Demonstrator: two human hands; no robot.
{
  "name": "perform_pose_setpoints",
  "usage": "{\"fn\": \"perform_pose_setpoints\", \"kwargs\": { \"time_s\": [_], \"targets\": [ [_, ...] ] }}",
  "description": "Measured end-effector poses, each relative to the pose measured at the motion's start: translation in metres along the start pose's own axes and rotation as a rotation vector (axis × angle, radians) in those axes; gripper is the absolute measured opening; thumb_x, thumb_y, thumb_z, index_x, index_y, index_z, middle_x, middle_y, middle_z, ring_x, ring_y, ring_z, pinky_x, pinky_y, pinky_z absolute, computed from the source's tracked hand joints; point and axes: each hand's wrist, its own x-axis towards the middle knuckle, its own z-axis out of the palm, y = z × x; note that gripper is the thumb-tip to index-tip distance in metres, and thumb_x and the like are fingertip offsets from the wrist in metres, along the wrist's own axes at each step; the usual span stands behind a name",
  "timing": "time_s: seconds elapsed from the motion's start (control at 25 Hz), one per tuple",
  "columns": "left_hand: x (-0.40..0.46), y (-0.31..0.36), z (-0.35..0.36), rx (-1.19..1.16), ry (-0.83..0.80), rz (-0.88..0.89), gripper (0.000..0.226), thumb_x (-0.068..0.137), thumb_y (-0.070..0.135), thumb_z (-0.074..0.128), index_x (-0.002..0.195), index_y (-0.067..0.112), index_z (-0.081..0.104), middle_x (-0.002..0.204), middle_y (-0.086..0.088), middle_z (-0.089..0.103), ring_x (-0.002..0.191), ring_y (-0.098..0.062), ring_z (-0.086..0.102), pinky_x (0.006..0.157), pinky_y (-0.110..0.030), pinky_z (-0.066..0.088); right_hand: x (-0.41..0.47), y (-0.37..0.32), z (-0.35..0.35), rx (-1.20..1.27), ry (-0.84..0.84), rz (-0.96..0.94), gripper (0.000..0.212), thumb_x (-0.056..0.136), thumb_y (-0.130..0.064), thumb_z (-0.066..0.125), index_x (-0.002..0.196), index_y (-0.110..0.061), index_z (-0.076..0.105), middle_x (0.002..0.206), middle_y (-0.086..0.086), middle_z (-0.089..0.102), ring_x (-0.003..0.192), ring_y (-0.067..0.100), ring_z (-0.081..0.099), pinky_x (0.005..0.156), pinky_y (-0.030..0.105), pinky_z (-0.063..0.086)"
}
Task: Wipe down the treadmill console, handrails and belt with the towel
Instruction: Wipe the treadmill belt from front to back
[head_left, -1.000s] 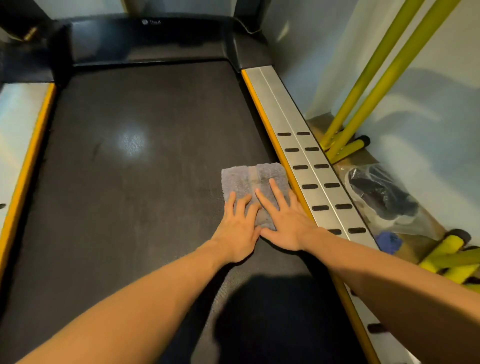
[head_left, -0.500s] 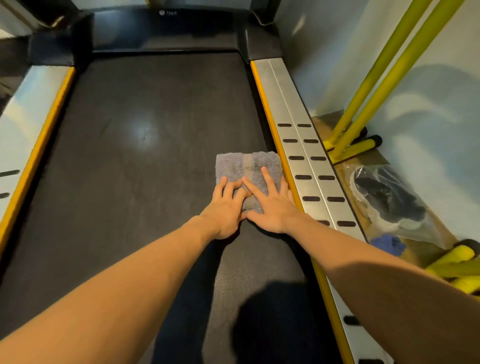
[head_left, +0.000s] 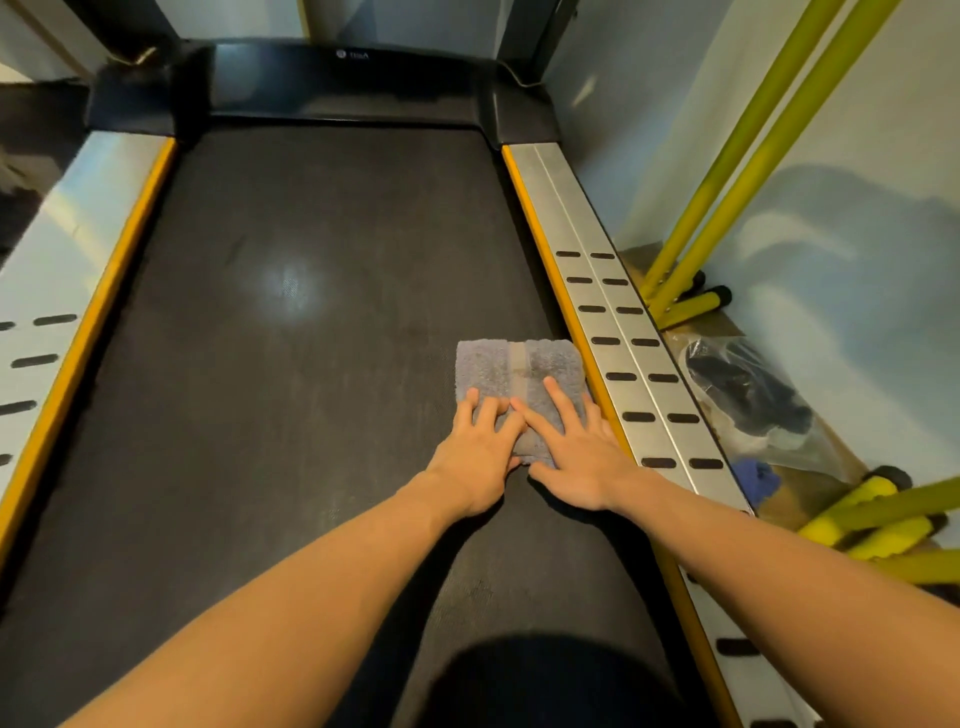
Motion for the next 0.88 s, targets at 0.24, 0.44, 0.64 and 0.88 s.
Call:
{"fn": "perform_pose_setpoints", "kwargs": {
  "time_s": [0.24,0.44,0.64,0.88],
  "targets": [
    [-0.046,0.017,0.011,-0.011,0.004,0.024,0.062,0.104,0.034,0.047,0.156,0.018,0.017,0.156,-0.012,0.019,0.149,-0.043,-0.002,0.123,-0.049,0.019,-0.042,-0.016,0.021,0.001,-0.057,0.046,0.076,0.099,-0.059,0.036,0.149,-0.057,-0.022,0.161,-0.007,-0.038,0.149,0.042,-0.028,0.123,0.06,0.002],
    [-0.057,0.0,0.006,-0.032,-0.012,0.048,0.063,0.1,0.021,0.054,0.152,0.019,0.02,0.151,-0.008,0.022,0.15,-0.038,-0.002,0.12,-0.048,0.028,-0.038,-0.042,0.024,0.009,-0.081,0.143,0.075,0.101,-0.057,0.034,0.147,-0.058,-0.025,0.16,-0.006,-0.04,0.148,0.045,-0.026,0.123,0.061,-0.001],
    [-0.067,-0.019,0.005,-0.027,0.014,0.099,0.052,0.089,0.01,0.063,0.131,0.021,0.034,0.143,-0.006,0.026,0.147,-0.036,0.004,0.102,-0.051,0.049,-0.035,-0.063,0.02,0.001,-0.088,0.213,0.071,0.103,-0.059,0.029,0.146,-0.057,-0.028,0.16,-0.003,-0.041,0.148,0.05,-0.022,0.122,0.062,-0.005],
    [-0.11,-0.087,-0.016,0.092,0.131,0.067,0.042,0.091,0.03,0.052,0.126,0.014,0.036,0.131,-0.012,0.035,0.134,-0.039,0.024,0.101,-0.048,0.048,-0.002,-0.139,0.018,0.035,-0.111,0.074,0.072,0.101,-0.06,0.028,0.145,-0.058,-0.028,0.156,-0.002,-0.045,0.145,0.056,-0.023,0.12,0.063,-0.009]
  ]
}}
